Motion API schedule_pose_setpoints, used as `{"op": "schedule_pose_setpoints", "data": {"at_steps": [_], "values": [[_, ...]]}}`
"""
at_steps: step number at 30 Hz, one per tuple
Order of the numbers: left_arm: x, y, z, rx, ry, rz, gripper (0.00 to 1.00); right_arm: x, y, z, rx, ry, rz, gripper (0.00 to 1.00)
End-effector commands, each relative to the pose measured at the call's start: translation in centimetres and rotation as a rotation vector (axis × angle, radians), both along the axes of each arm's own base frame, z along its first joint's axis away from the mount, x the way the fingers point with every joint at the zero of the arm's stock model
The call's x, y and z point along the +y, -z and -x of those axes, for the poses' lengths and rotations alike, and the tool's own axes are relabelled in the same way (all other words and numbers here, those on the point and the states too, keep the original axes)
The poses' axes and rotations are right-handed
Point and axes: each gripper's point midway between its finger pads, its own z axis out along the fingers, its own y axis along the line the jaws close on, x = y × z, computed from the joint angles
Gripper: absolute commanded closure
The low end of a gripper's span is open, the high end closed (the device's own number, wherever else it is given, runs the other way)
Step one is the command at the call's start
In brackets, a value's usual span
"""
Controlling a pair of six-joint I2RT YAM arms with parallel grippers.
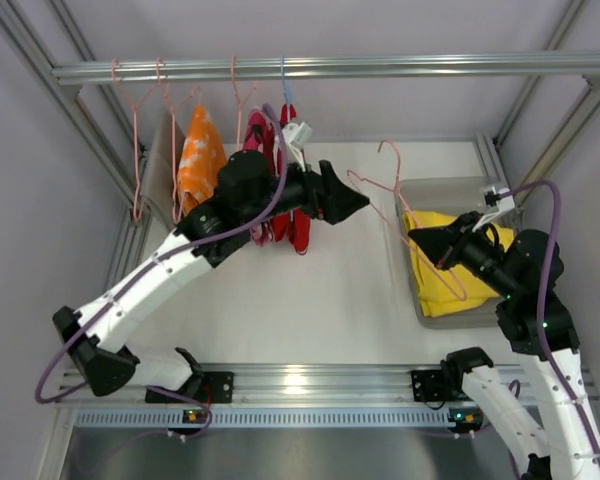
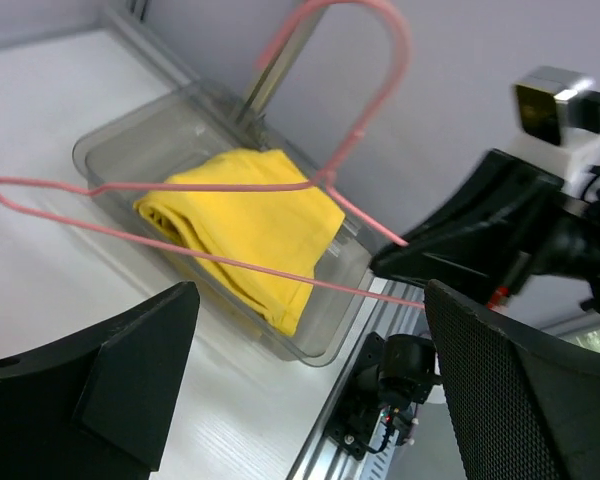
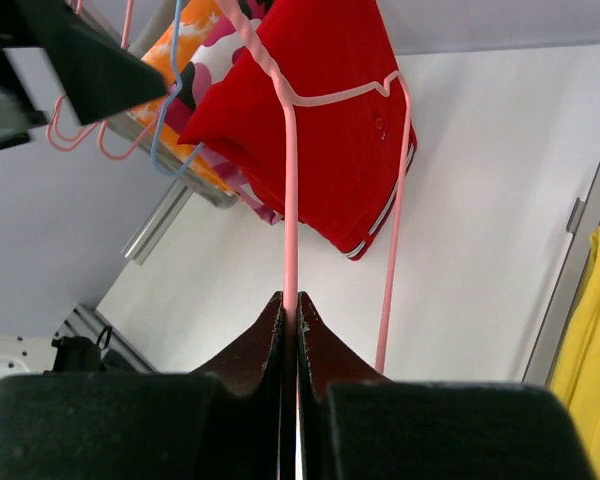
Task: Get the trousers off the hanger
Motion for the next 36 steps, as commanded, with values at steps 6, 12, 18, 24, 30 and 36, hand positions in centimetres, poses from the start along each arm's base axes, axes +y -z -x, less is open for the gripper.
{"op": "schedule_pose_setpoints", "data": {"at_steps": [6,12,18,24,30,36], "values": [[4.4,-6.8,2.5,-0.361,-0.024,0.04,0.01,-0.6,-5.1,-1.6,-0.111,0.074,-0.058,1.0],[9.2,-9.6,-0.2,-0.418,-0.239,0.023,0.01,-1.5,-10.9,-3.0,-0.227,0.16,-0.161,1.0],[12.6,-10.8,-2.4,-0.381,-0.384,0.036,0.01,-1.0,-14.0,-4.8,-0.277,0.156,-0.189,1.0],[13.9,-9.7,-3.7,-0.274,-0.405,0.003,0.01,0.3,-15.5,-8.1,-0.292,0.156,-0.185,1.0],[16.8,-9.3,-5.5,-0.266,-0.522,-0.034,0.01,2.6,-15.0,-10.8,-0.291,0.175,-0.127,1.0],[18.0,-8.4,-5.5,-0.244,-0.549,-0.053,0.01,4.1,-13.4,-12.9,-0.273,0.242,-0.106,1.0]]}}
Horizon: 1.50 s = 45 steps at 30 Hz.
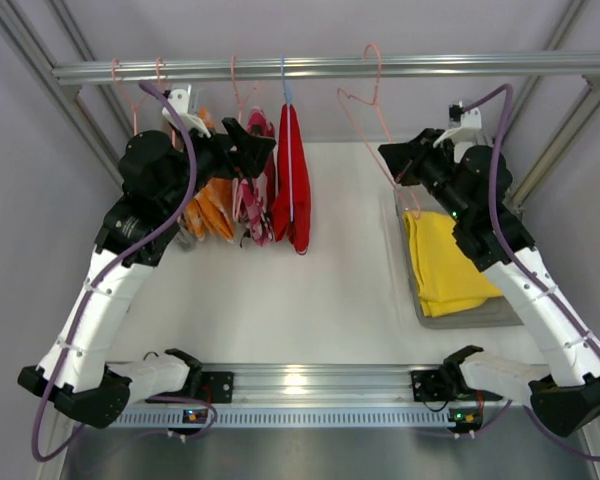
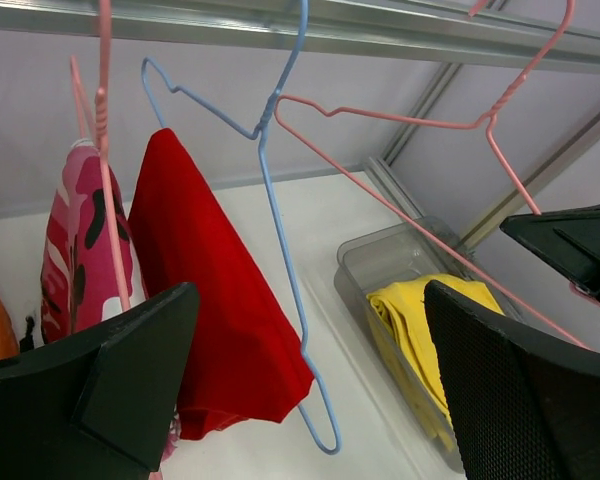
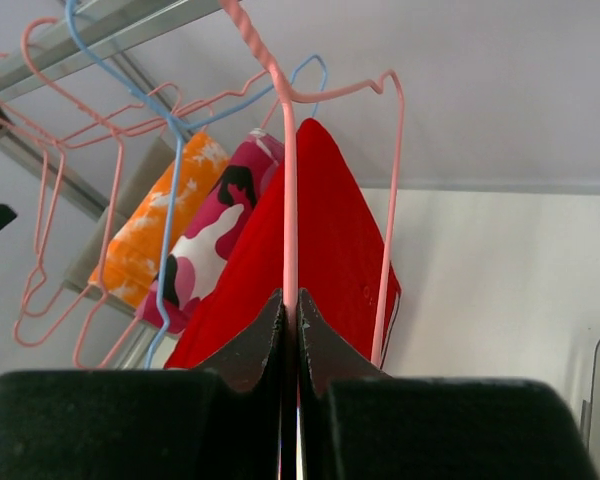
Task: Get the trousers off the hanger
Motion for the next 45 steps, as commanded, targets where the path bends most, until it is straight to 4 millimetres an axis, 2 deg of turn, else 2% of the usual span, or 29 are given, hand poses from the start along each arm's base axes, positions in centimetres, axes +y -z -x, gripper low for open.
{"op": "schedule_pose_setpoints", "data": {"at_steps": [1,4,10,13,19,24,28,31,32,34,35,36,37,39,40,41,42,43,45], "values": [[1.2,-1.0,0.6,-0.015,-0.03,0.019,0.01,-0.6,-4.4,-0.6,-0.143,0.1,-0.06,1.0],[1.5,-0.7,0.6,0.003,-0.025,0.013,0.01,-0.2,-3.3,-1.0,-0.123,0.123,-0.053,1.0],[1.9,0.9,-0.2,0.047,-0.05,-0.011,0.01,-0.7,-6.6,-1.7,-0.209,0.168,-0.084,1.0],[1.8,1.3,-0.5,0.056,-0.049,-0.019,0.01,-0.1,-7.0,-1.7,-0.217,0.146,-0.083,1.0],[1.9,2.4,-1.2,0.127,-0.044,-0.022,0.01,2.1,-2.3,-3.5,-0.119,0.134,-0.017,1.0],[1.9,2.9,-1.0,0.153,-0.011,-0.04,0.01,3.0,1.2,-3.9,-0.047,0.115,0.006,1.0],[1.8,3.5,-0.7,0.168,0.014,-0.058,0.01,4.1,2.1,-3.0,-0.038,0.062,0.014,1.0],[2.0,4.6,-0.6,0.203,0.023,-0.085,0.01,4.5,2.2,-2.4,-0.045,0.024,0.021,0.75],[2.0,4.7,-0.6,0.212,0.03,-0.094,0.01,4.6,2.2,-2.2,-0.046,0.013,0.023,0.49],[2.1,5.4,-0.3,0.245,0.046,-0.114,0.01,4.3,1.7,-1.4,-0.053,-0.001,0.032,0.24],[2.2,5.4,-0.2,0.239,0.056,-0.134,0.01,4.0,1.3,-1.0,-0.059,-0.001,0.036,0.04],[2.2,5.4,0.0,0.238,0.068,-0.148,0.01,3.6,1.9,-0.6,-0.041,0.006,0.062,0.01],[2.0,5.4,0.4,0.239,0.088,-0.162,0.01,2.7,0.9,0.3,-0.075,0.013,0.075,0.01],[2.4,5.6,1.0,0.239,0.101,-0.219,0.01,1.5,0.7,1.4,-0.095,0.031,0.11,0.0],[2.9,5.8,1.0,0.24,0.085,-0.246,0.01,0.2,-0.2,2.9,-0.141,0.035,0.14,0.0],[3.4,6.1,1.4,0.238,0.081,-0.294,0.01,-0.4,-0.3,3.6,-0.153,0.042,0.157,0.0],[4.0,6.3,1.4,0.235,0.061,-0.321,0.01,-1.2,0.2,4.2,-0.155,0.056,0.18,0.0],[4.9,6.3,1.3,0.221,0.022,-0.36,0.01,-2.6,-0.2,5.7,-0.186,0.067,0.215,0.01],[6.3,6.1,1.7,0.196,-0.034,-0.393,0.01,-4.5,0.6,6.6,-0.193,0.111,0.27,0.0]]}}
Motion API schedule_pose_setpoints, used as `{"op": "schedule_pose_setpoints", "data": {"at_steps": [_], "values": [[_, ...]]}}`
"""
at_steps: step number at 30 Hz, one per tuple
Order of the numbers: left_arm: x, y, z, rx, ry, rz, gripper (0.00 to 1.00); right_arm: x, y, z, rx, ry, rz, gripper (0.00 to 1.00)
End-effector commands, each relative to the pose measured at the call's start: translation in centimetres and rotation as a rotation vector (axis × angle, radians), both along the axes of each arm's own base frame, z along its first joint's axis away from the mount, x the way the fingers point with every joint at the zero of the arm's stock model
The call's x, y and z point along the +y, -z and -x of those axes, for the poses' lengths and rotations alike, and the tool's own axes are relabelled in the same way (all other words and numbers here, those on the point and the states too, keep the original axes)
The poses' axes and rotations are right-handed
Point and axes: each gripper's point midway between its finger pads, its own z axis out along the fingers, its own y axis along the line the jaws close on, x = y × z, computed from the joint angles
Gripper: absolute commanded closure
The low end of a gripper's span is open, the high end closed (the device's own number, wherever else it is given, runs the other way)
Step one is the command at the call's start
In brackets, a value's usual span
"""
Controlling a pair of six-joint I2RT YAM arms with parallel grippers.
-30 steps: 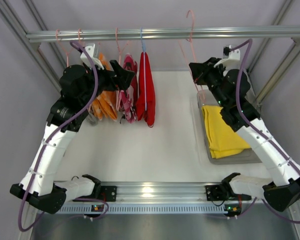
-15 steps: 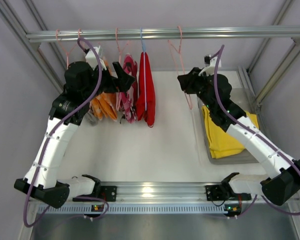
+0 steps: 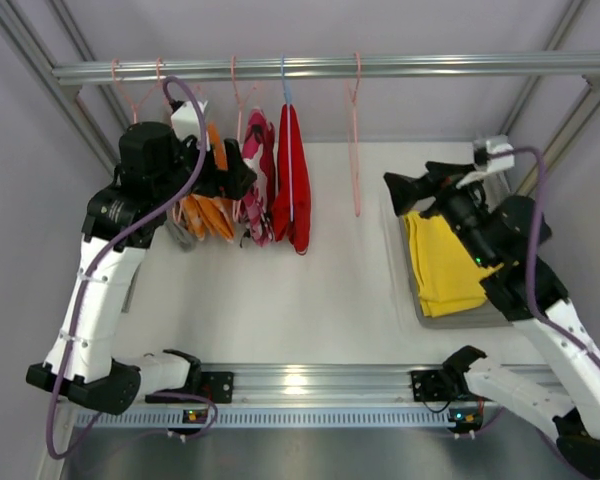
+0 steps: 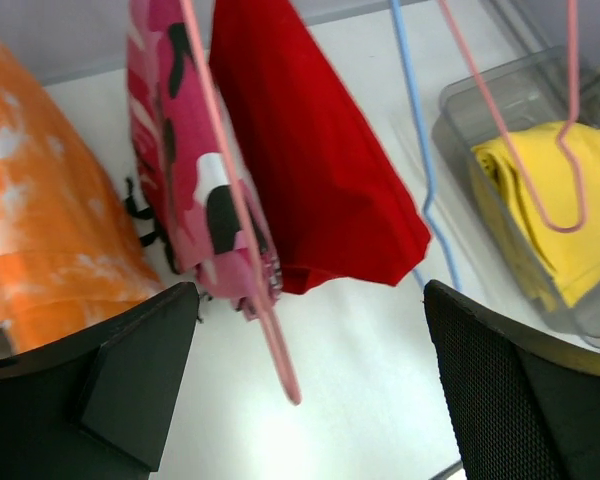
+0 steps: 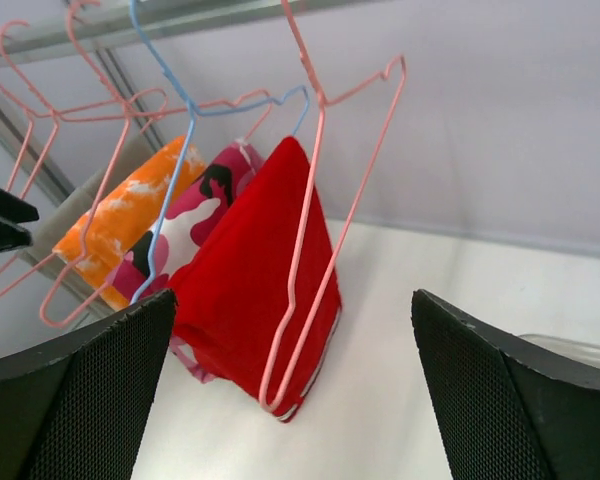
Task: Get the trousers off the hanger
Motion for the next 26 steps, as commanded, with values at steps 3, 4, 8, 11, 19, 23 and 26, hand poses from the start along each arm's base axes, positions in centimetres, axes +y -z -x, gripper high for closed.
{"op": "schedule_pose_setpoints", "data": {"at_steps": [3,4,8,11,19,23,26], "values": [[6.7,-1.4,1.1,-0.123,-0.19,-0.177,0.01,-5.7,2.0,3.0,-0.032,0.113,0.193,0.01],[7.7,-1.6,1.2,-0.131,-0.221,-0.183,0.01,-7.3,1.8,3.5,-0.049,0.162,0.203,0.01],[11.1,-3.7,3.9,-0.223,-0.325,-0.168,0.01,-10.3,3.2,4.1,-0.069,0.259,0.267,0.0],[13.4,-4.3,5.8,-0.285,-0.4,-0.193,0.01,-12.3,4.5,4.5,-0.068,0.332,0.266,0.01],[16.0,-0.1,8.2,-0.24,-0.518,-0.248,0.01,-14.3,6.4,6.0,-0.054,0.396,0.254,0.01],[16.3,0.2,8.3,-0.24,-0.543,-0.241,0.01,-14.1,6.5,6.2,-0.044,0.386,0.221,0.0],[16.5,-0.1,8.4,-0.248,-0.553,-0.236,0.01,-14.1,6.2,6.2,-0.053,0.384,0.215,0.01]]}}
